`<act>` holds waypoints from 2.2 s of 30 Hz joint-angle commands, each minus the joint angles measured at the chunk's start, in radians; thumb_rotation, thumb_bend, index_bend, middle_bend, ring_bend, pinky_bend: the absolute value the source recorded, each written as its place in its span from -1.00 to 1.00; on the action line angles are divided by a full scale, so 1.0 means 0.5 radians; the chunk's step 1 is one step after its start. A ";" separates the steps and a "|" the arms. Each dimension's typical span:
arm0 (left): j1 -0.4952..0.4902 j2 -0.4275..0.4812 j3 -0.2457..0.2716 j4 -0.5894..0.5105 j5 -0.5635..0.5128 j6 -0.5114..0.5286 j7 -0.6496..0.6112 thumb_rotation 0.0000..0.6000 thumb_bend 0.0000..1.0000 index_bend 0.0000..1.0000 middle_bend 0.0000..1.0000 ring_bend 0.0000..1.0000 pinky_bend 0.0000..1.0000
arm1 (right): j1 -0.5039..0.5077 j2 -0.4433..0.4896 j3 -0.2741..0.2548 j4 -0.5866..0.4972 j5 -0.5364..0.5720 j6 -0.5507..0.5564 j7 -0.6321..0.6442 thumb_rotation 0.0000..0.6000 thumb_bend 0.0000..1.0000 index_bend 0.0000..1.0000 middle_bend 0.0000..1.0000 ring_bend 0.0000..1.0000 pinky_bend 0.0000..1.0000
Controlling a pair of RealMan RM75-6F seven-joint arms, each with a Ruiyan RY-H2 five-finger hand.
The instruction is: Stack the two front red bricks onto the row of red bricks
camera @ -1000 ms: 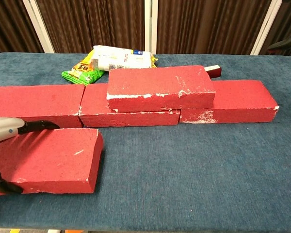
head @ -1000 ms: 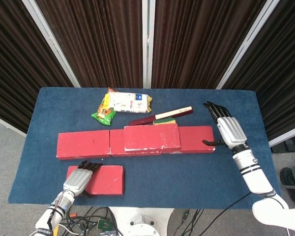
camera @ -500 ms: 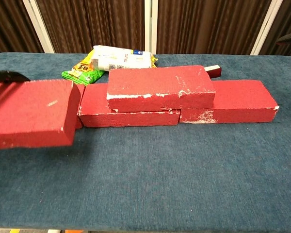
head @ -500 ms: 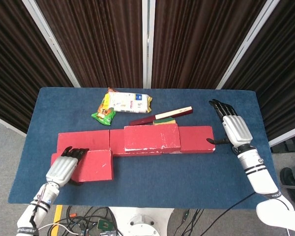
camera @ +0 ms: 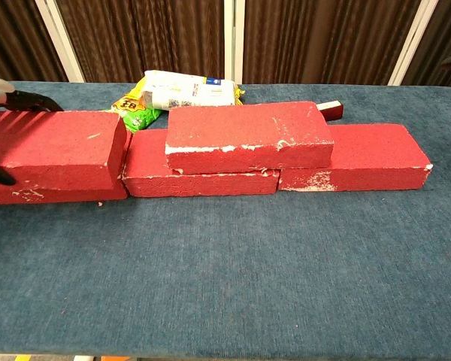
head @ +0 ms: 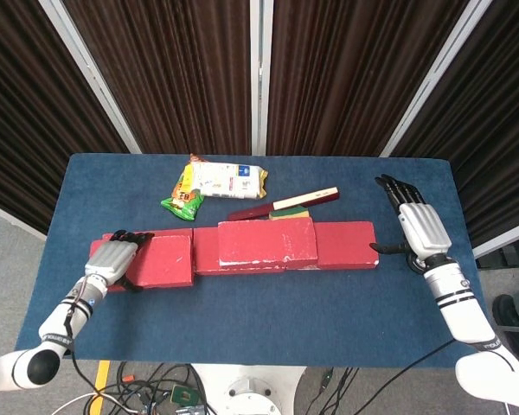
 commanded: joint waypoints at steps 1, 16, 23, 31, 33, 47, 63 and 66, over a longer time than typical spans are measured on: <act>-0.056 -0.005 -0.021 0.066 -0.011 -0.078 -0.072 1.00 -0.71 -0.75 -0.74 -0.79 -0.90 | -0.003 -0.002 0.000 0.009 0.006 -0.005 0.006 1.00 -1.00 -1.00 -1.00 -1.00 -1.00; -0.199 -0.102 -0.024 0.276 0.073 -0.233 -0.234 1.00 -0.71 -0.75 -0.74 -0.78 -0.90 | -0.012 -0.008 -0.002 0.034 0.025 -0.023 0.006 1.00 -1.00 -1.00 -1.00 -1.00 -1.00; -0.242 -0.159 -0.018 0.365 0.123 -0.264 -0.290 1.00 -0.71 -0.75 -0.74 -0.79 -0.90 | -0.017 -0.004 0.001 0.039 0.039 -0.031 0.008 1.00 -1.00 -1.00 -1.00 -1.00 -1.00; -0.280 -0.199 -0.004 0.432 0.106 -0.272 -0.333 1.00 -0.71 -0.75 -0.74 -0.79 -0.90 | -0.025 0.000 0.002 0.045 0.034 -0.033 0.023 1.00 -1.00 -1.00 -1.00 -1.00 -1.00; -0.285 -0.208 0.001 0.441 0.098 -0.265 -0.337 1.00 -0.71 -0.75 -0.74 -0.79 -0.90 | -0.027 -0.001 0.002 0.050 0.035 -0.035 0.027 1.00 -1.00 -1.00 -1.00 -1.00 -1.00; -0.351 -0.244 0.046 0.485 -0.015 -0.273 -0.336 1.00 -0.71 -0.77 -0.74 -0.81 -0.90 | -0.032 0.007 0.004 0.073 0.032 -0.061 0.062 1.00 -1.00 -1.00 -1.00 -1.00 -1.00; -0.379 -0.308 0.073 0.485 -0.100 -0.186 -0.316 1.00 -0.72 -0.77 -0.74 -0.82 -0.90 | -0.039 0.004 0.002 0.094 0.025 -0.074 0.089 1.00 -1.00 -1.00 -1.00 -1.00 -1.00; -0.389 -0.317 0.077 0.489 -0.119 -0.181 -0.301 1.00 -0.72 -0.77 -0.74 -0.82 -0.90 | -0.043 -0.001 -0.002 0.103 0.021 -0.076 0.096 1.00 -1.00 -1.00 -1.00 -1.00 -1.00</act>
